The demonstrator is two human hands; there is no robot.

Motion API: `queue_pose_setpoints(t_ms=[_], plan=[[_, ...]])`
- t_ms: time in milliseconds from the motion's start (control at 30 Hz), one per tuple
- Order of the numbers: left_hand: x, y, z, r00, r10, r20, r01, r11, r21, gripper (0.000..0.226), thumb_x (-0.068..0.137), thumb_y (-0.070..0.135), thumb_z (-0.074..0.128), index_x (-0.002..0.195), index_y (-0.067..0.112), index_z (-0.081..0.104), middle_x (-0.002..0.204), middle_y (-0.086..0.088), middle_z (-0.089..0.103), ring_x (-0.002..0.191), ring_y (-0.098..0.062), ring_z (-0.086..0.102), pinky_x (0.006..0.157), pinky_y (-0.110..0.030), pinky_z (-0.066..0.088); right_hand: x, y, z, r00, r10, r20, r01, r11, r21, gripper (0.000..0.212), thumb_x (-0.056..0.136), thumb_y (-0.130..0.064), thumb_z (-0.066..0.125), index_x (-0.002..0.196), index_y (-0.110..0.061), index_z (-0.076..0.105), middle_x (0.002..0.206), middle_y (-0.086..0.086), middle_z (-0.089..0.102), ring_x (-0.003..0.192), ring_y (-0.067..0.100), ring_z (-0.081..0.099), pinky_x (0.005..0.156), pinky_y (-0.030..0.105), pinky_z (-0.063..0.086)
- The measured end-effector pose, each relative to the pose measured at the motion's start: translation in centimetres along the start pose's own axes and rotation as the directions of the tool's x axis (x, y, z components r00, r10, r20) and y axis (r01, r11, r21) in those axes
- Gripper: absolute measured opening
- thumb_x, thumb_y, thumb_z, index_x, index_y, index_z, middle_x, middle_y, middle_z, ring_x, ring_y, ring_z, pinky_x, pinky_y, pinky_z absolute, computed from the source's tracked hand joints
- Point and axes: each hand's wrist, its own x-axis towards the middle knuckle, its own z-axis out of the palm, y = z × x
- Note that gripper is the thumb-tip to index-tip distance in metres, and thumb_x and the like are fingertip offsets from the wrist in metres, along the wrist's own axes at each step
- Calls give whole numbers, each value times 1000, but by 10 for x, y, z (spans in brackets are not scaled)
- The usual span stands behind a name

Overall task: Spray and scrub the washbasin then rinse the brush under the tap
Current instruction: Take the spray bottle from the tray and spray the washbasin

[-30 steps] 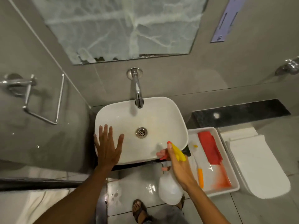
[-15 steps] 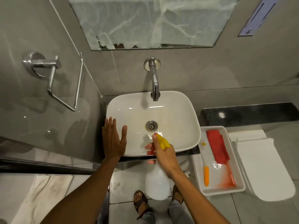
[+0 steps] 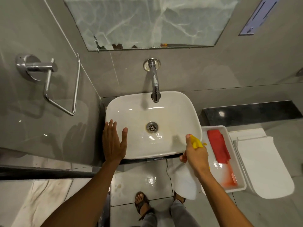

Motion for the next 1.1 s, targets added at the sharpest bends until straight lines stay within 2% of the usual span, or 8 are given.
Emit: queue_pose_setpoints(t_ms=[167, 333, 533, 667, 733, 833, 967, 1100], plan=[[-1, 0, 0, 1000, 0, -1, 0, 1000, -12, 95, 101, 81, 14, 165, 16, 40, 177, -5, 32, 167, -27, 23, 134, -55, 24, -20, 15, -15, 990, 33, 138, -49, 992, 116, 49, 97, -60, 61, 84, -16, 78, 80, 10, 80, 83, 33, 79, 62, 47, 66], [-1, 1, -1, 1000, -13, 4, 13, 999, -31, 91, 102, 78, 19, 164, 15, 42, 176, -6, 33, 166, -28, 25, 134, -54, 25, -46, 37, -3, 985, 0, 171, 20, 993, -114, 55, 97, -65, 55, 84, -13, 68, 56, 14, 69, 52, 19, 74, 70, 50, 66], [-2, 2, -3, 1000, -2, -31, 0, 999, -44, 82, 105, 68, 29, 159, 10, 48, 173, -9, 40, 163, -30, 31, 131, -55, 32, -77, 26, 41, 893, 54, 447, -64, 998, 7, 47, 94, -66, 62, 89, -21, 75, 87, 11, 80, 87, 34, 79, 66, 49, 66], [-2, 3, -5, 999, 8, -53, -11, 998, -60, 89, 104, 74, 22, 159, 8, 48, 173, -10, 39, 163, -31, 33, 130, -55, 33, -80, 9, 72, 920, -28, 392, 55, 997, -57, 42, 95, -64, 57, 80, -27, 69, 57, 10, 66, 60, 40, 75, 66, 41, 61], [-2, 2, -4, 998, 10, -57, -14, 998, -67, 89, 105, 74, 22, 159, 8, 46, 174, -11, 38, 163, -32, 33, 129, -56, 34, -79, -4, 87, 911, -33, 411, 40, 999, -7, 34, 94, -64, 60, 86, -35, 75, 64, 8, 72, 64, 34, 76, 69, 44, 65], [-1, 2, -4, 998, 8, -59, -13, 997, -70, 90, 104, 75, 21, 161, 9, 45, 175, -10, 36, 162, -32, 34, 128, -57, 36, -69, -25, 101, 903, -14, 429, -4, 999, 42, 47, 92, -66, 62, 89, -22, 79, 85, 7, 81, 83, 30, 79, 64, 45, 67], [-1, 1, -2, 999, -4, -49, 0, 997, -83, 92, 102, 78, 20, 162, 12, 43, 176, -7, 34, 162, -32, 34, 129, -58, 35, -46, -44, 110, 946, -32, 321, 59, 996, -74, 59, 95, -68, 54, 70, -16, 66, 63, 8, 76, 68, 34, 78, 78, 48, 66], [0, 0, -1, 999, -8, -42, 4, 997, -83, 90, 103, 78, 20, 162, 13, 42, 176, -6, 33, 163, -31, 32, 129, -58, 34, -22, -56, 100, 966, -49, 255, 38, 998, 47, 31, 95, -59, 62, 90, -31, 74, 75, 9, 79, 76, 32, 79, 72, 53, 66]])
